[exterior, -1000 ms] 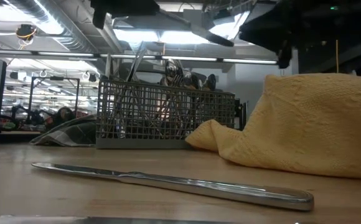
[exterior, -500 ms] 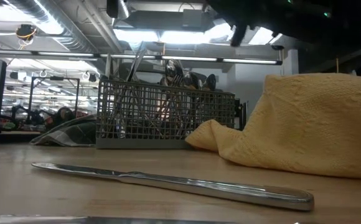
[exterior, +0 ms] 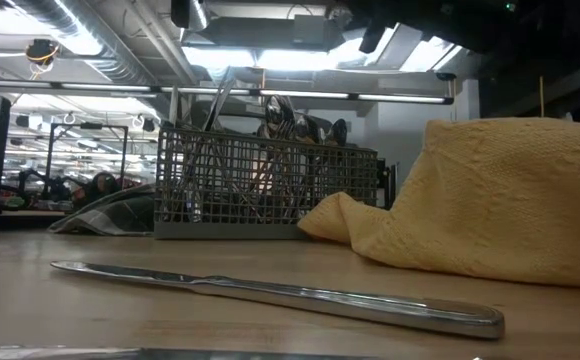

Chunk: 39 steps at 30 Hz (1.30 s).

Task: Sort silverware
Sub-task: Put the silver knife into the gray silverware basket

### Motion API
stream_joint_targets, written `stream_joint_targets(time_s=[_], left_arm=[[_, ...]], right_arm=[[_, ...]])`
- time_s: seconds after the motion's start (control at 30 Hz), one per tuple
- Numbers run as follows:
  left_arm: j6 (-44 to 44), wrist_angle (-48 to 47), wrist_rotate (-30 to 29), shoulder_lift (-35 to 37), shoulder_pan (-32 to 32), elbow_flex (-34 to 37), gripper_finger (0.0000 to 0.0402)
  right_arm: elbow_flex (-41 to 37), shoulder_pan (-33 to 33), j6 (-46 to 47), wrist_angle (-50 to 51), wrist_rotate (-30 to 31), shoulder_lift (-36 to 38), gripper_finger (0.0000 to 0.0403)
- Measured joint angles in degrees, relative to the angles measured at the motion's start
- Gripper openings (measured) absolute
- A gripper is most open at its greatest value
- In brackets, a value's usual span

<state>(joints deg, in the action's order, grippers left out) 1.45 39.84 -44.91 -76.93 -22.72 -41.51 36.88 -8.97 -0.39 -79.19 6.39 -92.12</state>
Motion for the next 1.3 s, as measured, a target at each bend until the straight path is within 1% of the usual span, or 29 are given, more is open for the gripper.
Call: stream_joint_targets(time_s=[0.17,0.23,0.47,0.7,0.83,0.93,1.13,1.3], left_arm=[[0.0,-0.1,0.0,0.0,0.0,0.0,0.0009],[0.0,-0.1,0.0,0.0,0.0,0.0,0.0012],[0.0,-0.2,0.0,0.0,0.0,0.0,0.0014],[-0.1,-1.9,0.0,0.0,0.0,0.0,0.0042],[-2.7,-1.9,0.0,0.0,0.0,0.0,0.0056],[-2.5,-2.0,0.0,0.0,0.0,0.0,0.0065],[-2.4,-3.6,0.0,0.0,0.0,0.0,0.0069],[0.3,-7.2,0.0,0.0,0.0,-0.1,0.0070]], right_arm=[[0.0,0.0,0.0,0.0,0.0,0.0,0.0014],[0.0,0.0,-0.1,0.0,0.0,0.0,0.0005],[0.0,0.0,0.0,0.0,0.4,0.0,0.0004],[0.0,0.0,0.1,-0.2,3.9,0.0,0.0002],[0.0,0.0,0.1,-0.3,4.8,0.0,0.0001],[0.0,0.0,0.1,-0.3,5.1,0.0,0.0001],[0.0,0.0,0.1,0.0,5.1,0.0,0.0001],[0.0,0.0,0.1,0.9,5.1,0.0,0.0001]])
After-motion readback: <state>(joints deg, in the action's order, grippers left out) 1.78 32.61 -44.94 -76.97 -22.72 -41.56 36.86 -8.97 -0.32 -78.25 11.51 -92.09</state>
